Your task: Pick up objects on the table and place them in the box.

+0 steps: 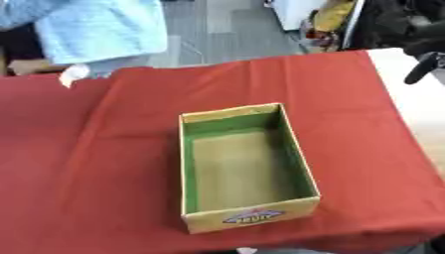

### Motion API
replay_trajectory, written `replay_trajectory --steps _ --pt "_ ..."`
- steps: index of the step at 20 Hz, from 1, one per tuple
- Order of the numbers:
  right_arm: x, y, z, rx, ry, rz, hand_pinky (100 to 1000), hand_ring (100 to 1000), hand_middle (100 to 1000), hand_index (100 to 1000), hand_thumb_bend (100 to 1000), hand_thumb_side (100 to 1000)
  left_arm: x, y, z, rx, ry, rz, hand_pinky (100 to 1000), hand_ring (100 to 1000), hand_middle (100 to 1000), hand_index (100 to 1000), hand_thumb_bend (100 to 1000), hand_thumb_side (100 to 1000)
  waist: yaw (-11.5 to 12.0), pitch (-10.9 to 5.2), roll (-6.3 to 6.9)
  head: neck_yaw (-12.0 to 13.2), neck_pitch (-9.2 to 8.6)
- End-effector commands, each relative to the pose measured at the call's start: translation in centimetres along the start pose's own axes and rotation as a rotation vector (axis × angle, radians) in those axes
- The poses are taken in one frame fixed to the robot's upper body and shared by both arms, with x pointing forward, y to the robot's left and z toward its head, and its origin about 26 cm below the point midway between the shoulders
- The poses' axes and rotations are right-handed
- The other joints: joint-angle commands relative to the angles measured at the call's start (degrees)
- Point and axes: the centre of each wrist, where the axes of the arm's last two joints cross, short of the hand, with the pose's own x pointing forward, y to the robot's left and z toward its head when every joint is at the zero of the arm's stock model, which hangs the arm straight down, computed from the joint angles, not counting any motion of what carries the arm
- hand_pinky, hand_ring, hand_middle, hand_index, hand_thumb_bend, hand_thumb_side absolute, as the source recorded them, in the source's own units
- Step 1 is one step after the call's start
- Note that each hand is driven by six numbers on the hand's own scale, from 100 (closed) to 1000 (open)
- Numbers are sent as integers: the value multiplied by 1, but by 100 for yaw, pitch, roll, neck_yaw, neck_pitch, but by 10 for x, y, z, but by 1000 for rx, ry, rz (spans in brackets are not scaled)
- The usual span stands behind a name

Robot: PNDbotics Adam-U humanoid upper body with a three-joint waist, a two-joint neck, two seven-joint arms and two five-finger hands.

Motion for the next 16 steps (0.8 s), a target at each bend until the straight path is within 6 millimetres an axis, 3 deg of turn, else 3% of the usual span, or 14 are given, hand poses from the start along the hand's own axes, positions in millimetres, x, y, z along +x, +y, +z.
replay_trajectory --steps 1,7,14,15,16 --pt "6 -6 -5 -23 -28 27 566 788 839 976 100 676 20 -13 -13 -64 -58 -12 100 100 100 100 100 537 -17 -49 -5 73 -7" --pt "6 -5 -10 -30 -51 29 591 793 834 971 100 675 41 -59 -38 -200 -100 -15 100 100 100 100 100 506 -74 -25 -3 151 -7" --pt "5 -4 -14 -11 -66 18 585 786 823 967 100 674 48 -111 -53 -300 -123 -24 100 100 100 107 100 480 -126 -13 5 223 -7" --pt "5 -4 -14 -9 -68 18 584 785 821 966 100 673 49 -118 -53 -315 -129 -35 100 100 173 227 100 411 -133 -9 6 227 -7" --pt "5 -4 -15 -7 -69 17 584 785 822 966 100 673 50 -128 -52 -340 -136 -55 100 100 147 196 100 425 -138 -7 6 229 -7"
